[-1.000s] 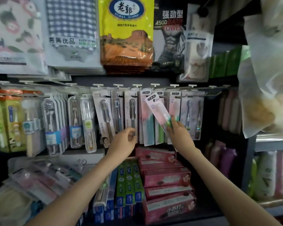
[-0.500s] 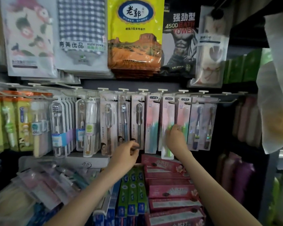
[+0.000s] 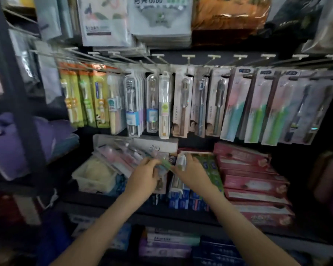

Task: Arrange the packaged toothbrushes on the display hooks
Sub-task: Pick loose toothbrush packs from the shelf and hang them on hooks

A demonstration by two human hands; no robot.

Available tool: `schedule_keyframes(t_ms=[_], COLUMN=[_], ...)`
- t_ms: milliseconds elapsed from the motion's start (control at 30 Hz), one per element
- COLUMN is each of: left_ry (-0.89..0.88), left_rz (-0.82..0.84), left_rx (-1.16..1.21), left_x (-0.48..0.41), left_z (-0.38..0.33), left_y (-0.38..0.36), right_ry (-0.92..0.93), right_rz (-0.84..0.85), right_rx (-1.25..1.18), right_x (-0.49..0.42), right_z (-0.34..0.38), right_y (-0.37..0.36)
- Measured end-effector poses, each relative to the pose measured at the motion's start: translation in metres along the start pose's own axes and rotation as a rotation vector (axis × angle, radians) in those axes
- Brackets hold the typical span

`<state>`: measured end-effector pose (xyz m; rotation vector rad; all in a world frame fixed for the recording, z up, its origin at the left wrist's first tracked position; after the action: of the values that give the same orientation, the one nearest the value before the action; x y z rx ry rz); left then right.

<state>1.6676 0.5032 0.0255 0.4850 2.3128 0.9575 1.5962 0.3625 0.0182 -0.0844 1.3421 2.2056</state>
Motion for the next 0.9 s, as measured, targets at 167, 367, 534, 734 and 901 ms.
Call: schedule_keyframes(t_ms=[167,367,534,734,901], left_ry=[-0.001,0.004,0.217,0.456,0.386], left_rz=[-0.046,-0.03,0.227,0.414,0.424], left_rx=[0.051,0.139,0.482,0.976,1.067], left_x=[0.021,0.033,0.033,0.042,0.041], left_z=[0.029,0.047,0.035,-0.005,-0.016], left_y=[0.025,0.039,0.019,-0.018,-0.012], right_ry=[-0.079,-0.083,0.037,0.372,0.332], right_rz=[0.122,-0.038,-0.234,-0.287,-0.265], right_rx=[0.117,0.369,0.347,0.252,0.165], right_x=[-0.021,-0.01,0.041,0.097,0.112], right_z=[0.004,0.007,0.023,0.048,0.058], right_y=[-0.036,-0.02,-0.001,-0.013,-0.008])
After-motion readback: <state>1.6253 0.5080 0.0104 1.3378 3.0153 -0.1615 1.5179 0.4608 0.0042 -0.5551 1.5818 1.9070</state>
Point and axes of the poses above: each hand's wrist, its own x-axis away from the middle knuckle, its own y-axis out of the back of the hand, z = x × y, the point moved 6 cm from there along -x, towards the middle knuckle, and after that the axes turned 11 degrees about y, right-handed, at the moved point
